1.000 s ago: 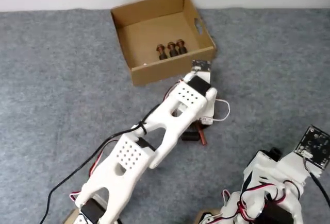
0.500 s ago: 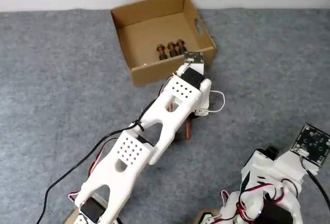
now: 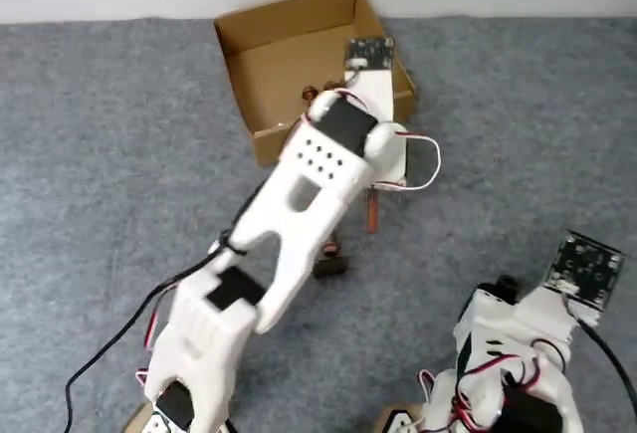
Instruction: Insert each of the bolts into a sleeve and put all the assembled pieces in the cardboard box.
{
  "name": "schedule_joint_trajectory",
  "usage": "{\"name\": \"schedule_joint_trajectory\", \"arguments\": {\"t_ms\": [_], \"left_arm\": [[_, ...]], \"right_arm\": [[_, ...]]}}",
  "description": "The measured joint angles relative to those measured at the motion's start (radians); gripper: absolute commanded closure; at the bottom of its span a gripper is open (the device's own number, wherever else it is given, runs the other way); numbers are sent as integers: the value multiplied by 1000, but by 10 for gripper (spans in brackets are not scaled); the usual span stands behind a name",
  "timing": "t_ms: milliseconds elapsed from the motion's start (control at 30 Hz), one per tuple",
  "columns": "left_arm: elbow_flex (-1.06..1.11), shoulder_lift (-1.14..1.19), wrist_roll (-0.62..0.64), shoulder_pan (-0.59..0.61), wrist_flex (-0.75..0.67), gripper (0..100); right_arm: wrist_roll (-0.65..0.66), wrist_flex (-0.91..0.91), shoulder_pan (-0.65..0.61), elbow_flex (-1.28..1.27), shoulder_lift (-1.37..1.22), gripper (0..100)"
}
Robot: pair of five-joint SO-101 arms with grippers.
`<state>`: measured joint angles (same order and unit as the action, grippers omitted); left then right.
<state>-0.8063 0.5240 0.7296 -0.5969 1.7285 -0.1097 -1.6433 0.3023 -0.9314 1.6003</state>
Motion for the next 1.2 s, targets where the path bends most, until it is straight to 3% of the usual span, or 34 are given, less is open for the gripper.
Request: {"name": "schedule_joint_trajectory", "arguments": {"t_ms": [267,533,900,1200], "left_arm": [[334,-407,-34,0,6,997],[629,-744,-43,0,-38,997],[1129,-1186,-75,0,-273,997],[1401,-1487,-117,9,-405,996]], "right_arm": [[0,0,-49,0,5,989],[0,9,-241,0,11,989],[0,137,-580,0,11,989],[12,210,-810,-28,11,989]]}}
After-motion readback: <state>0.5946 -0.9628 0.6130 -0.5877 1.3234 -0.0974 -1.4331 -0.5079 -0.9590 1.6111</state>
